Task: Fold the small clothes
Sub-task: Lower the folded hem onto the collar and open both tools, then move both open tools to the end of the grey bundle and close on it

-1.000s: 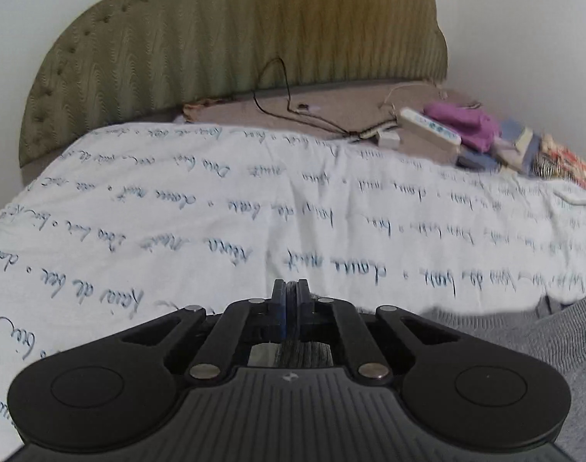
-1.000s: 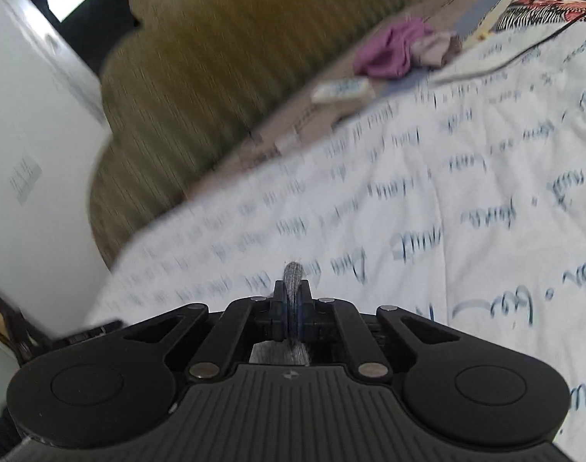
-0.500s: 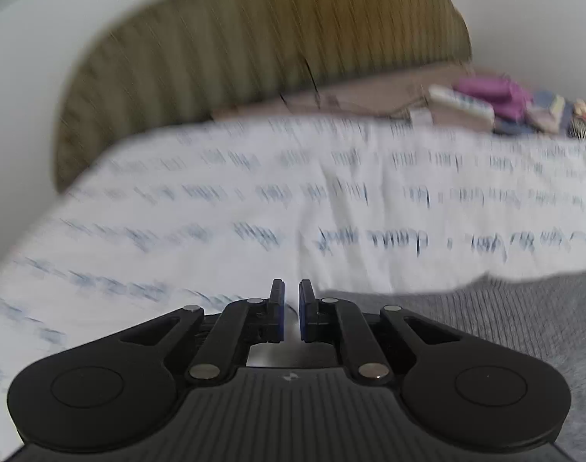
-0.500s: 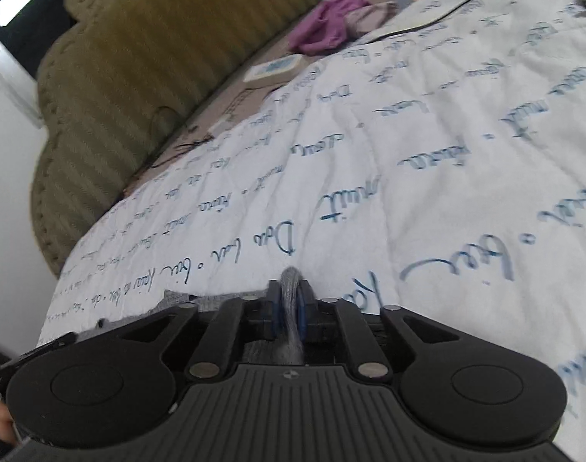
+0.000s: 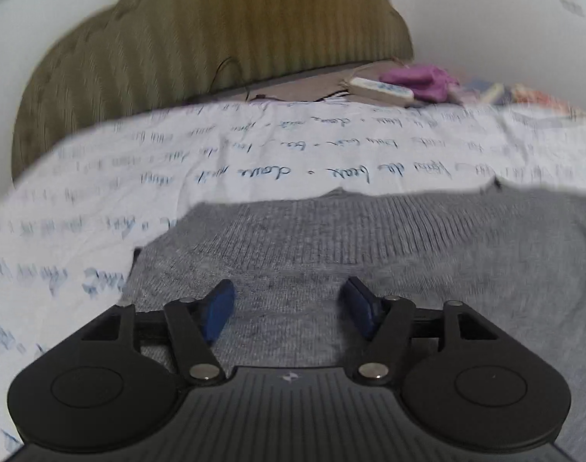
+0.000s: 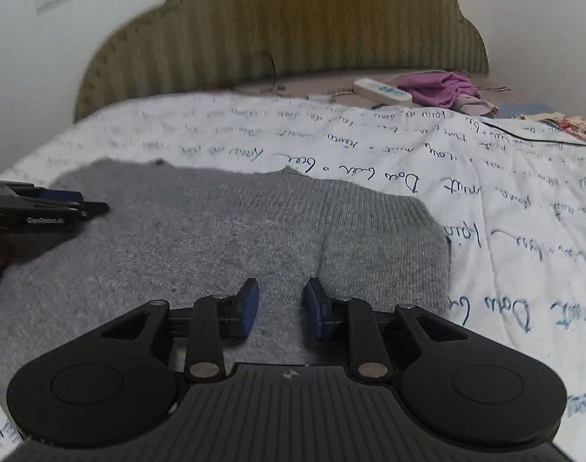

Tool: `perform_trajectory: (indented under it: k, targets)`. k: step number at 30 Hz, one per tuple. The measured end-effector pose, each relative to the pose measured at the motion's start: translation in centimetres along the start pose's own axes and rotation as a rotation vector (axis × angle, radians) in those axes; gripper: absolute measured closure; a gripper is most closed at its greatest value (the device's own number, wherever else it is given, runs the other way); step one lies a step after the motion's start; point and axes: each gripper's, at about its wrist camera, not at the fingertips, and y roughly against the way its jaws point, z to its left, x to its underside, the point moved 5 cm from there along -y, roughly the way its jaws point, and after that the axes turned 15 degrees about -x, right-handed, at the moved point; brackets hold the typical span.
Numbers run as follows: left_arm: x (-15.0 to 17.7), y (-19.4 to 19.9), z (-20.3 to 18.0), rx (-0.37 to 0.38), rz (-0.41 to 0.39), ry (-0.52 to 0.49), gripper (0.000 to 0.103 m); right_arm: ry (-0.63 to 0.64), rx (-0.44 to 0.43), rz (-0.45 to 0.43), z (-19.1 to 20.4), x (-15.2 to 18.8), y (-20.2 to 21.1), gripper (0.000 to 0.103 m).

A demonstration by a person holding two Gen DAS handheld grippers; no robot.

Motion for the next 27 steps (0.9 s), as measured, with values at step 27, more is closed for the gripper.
perform_trajectory:
  k: [27]
  targets:
    - [11.2, 12.0, 10.3, 0.105, 0.163, 0.661, 0.016, -0.928, -0.191, -0.392, -2.7, 11.4, 12.7, 0.048]
